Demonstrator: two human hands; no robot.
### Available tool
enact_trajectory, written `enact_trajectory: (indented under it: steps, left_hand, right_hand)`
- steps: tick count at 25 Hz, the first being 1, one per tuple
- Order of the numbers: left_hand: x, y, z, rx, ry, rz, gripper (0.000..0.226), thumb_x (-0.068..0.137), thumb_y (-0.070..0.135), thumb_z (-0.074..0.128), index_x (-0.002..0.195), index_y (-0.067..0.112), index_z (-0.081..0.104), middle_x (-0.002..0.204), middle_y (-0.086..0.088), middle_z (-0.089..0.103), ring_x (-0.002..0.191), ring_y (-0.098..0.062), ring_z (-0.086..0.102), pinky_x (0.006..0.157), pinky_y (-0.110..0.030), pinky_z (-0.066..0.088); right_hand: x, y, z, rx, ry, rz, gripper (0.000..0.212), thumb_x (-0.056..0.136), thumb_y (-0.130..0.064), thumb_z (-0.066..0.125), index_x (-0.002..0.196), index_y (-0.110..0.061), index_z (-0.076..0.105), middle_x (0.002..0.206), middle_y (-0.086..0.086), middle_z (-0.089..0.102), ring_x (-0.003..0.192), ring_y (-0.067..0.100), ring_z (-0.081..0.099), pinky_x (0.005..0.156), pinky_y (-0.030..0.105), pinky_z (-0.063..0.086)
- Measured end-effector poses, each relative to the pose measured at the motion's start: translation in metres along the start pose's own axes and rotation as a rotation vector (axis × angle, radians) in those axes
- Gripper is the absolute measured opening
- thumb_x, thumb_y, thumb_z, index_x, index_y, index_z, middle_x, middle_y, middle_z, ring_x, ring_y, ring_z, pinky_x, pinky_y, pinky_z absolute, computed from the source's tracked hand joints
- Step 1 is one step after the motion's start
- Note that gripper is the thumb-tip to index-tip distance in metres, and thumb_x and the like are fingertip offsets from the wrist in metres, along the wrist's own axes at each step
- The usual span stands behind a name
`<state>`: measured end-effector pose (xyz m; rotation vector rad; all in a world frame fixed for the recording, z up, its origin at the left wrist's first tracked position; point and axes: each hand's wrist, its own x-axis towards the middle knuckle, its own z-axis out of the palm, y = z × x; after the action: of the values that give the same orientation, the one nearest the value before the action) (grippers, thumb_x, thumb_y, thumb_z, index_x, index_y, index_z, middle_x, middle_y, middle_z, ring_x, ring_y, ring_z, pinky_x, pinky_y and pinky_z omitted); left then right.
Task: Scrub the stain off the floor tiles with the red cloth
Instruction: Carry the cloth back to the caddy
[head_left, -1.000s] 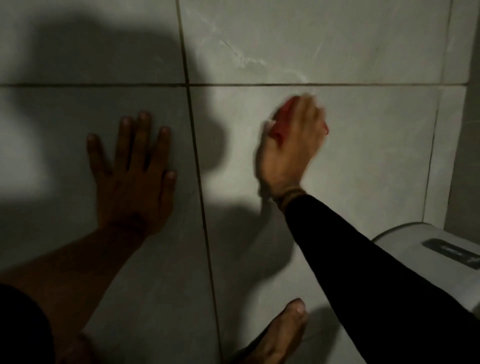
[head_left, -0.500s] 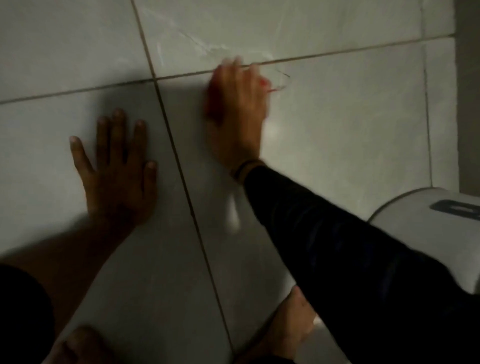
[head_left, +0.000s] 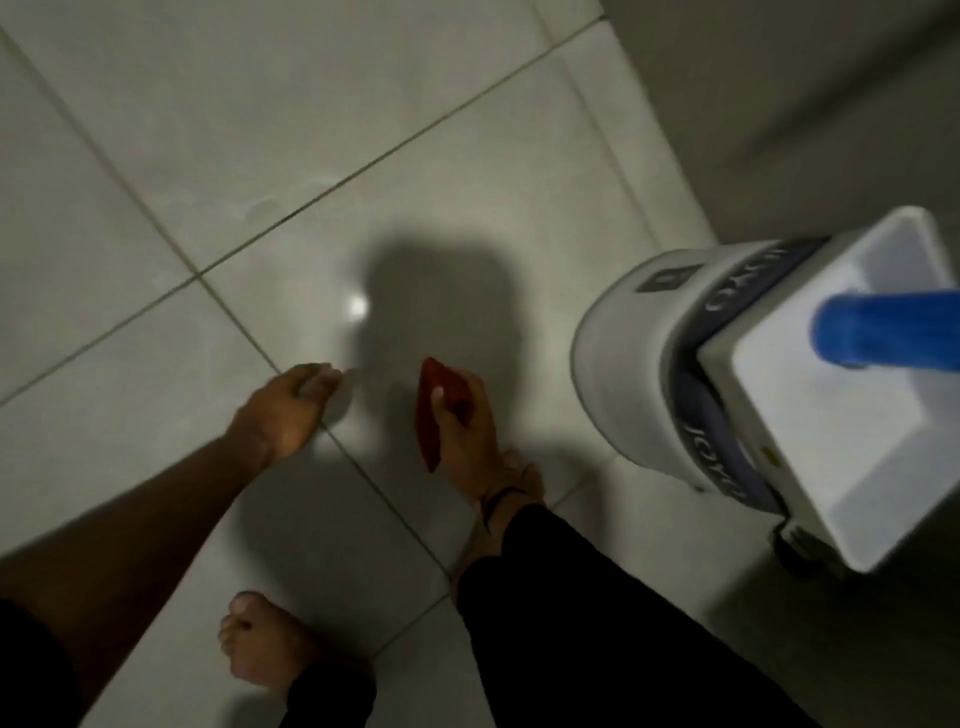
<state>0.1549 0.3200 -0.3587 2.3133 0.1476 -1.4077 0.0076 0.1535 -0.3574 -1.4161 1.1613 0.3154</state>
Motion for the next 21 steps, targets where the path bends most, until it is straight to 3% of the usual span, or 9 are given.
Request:
enact_trajectory:
  steps: [2,3,7,9,12,14,16,18,21]
  left_hand:
    - [-0.045,0.07,0.026,-0.167,-0.125,0.087,0.063,0.106,0.056,0.051,0.155,0.018,0.06,0.161,-0.006,0.058,0.148,-0.026,0.054,0.122,-0.035,0.036]
    - [-0.069,0.106,0.036,-0.231,-0.221,0.082,0.064,0.104,0.056,0.054,0.153,0.016,0.062,0.155,-0.006,0.062,0.139,-0.024,0.059,0.115,-0.031,0.039]
    - [-0.151,0.231,0.063,-0.162,-0.57,0.16,0.064,0.068,0.072,0.075,0.115,0.029,0.081,0.116,0.006,0.083,0.095,-0.01,0.08,0.088,-0.023,0.061]
    - [-0.177,0.282,0.078,0.006,-0.651,0.308,0.047,0.077,0.055,0.085,0.116,0.03,0.079,0.113,0.003,0.083,0.1,-0.013,0.08,0.093,-0.03,0.064]
    - [-0.198,0.349,0.114,0.19,-0.594,0.443,0.043,0.084,0.035,0.074,0.121,0.013,0.076,0.12,-0.012,0.078,0.107,-0.028,0.076,0.099,-0.046,0.062]
    - [-0.202,0.381,0.147,0.292,-0.515,0.483,0.04,0.087,0.034,0.068,0.122,0.015,0.075,0.122,-0.011,0.078,0.102,-0.025,0.074,0.094,-0.041,0.061]
    - [-0.199,0.397,0.181,0.427,-0.398,0.52,0.042,0.096,0.035,0.064,0.132,0.015,0.071,0.127,-0.009,0.074,0.099,-0.022,0.067,0.086,-0.033,0.053]
    - [-0.19,0.404,0.207,0.518,-0.285,0.528,0.042,0.101,0.037,0.058,0.132,0.012,0.069,0.131,-0.012,0.072,0.107,-0.03,0.069,0.086,-0.032,0.047]
    - [-0.172,0.407,0.23,0.626,-0.189,0.529,0.035,0.103,0.025,0.057,0.131,0.007,0.068,0.134,-0.017,0.07,0.123,-0.036,0.069,0.097,-0.04,0.053]
  right_hand:
    - [-0.051,-0.03,-0.042,-0.034,0.059,0.118,0.066,0.08,-0.098,0.047,0.121,-0.047,0.058,0.118,-0.009,0.077,0.11,0.022,0.072,0.104,0.047,0.055]
    - [-0.075,-0.045,-0.066,0.042,0.101,0.143,0.073,0.074,-0.103,0.049,0.12,-0.049,0.062,0.115,-0.008,0.079,0.111,0.022,0.074,0.105,0.05,0.058]
    - [-0.132,-0.09,-0.165,0.574,0.253,0.089,0.054,0.086,-0.061,0.081,0.127,-0.025,0.078,0.127,0.004,0.082,0.121,0.023,0.078,0.105,0.039,0.065]
    - [-0.145,-0.102,-0.219,0.693,0.358,0.11,0.047,0.09,-0.051,0.08,0.13,-0.026,0.078,0.13,0.005,0.082,0.123,0.025,0.077,0.106,0.043,0.064]
    - [-0.138,-0.099,-0.291,0.856,0.458,0.216,0.022,0.104,-0.021,0.065,0.121,-0.017,0.079,0.129,0.016,0.08,0.12,0.035,0.074,0.107,0.05,0.059]
    - [-0.122,-0.093,-0.325,0.904,0.512,0.266,0.026,0.103,-0.011,0.056,0.11,-0.019,0.079,0.119,0.013,0.08,0.111,0.033,0.072,0.095,0.044,0.06]
    - [-0.103,-0.085,-0.349,0.804,0.565,0.275,0.03,0.104,-0.008,0.054,0.121,-0.017,0.076,0.115,0.01,0.078,0.109,0.029,0.071,0.087,0.034,0.062]
    - [-0.081,-0.073,-0.362,0.648,0.593,0.295,0.035,0.106,-0.009,0.058,0.139,-0.011,0.068,0.132,0.015,0.074,0.118,0.03,0.069,0.098,0.037,0.06]
    - [-0.05,-0.058,-0.371,0.586,0.602,0.395,0.043,0.103,-0.011,0.069,0.145,-0.008,0.059,0.145,0.02,0.066,0.129,0.035,0.067,0.111,0.047,0.058]
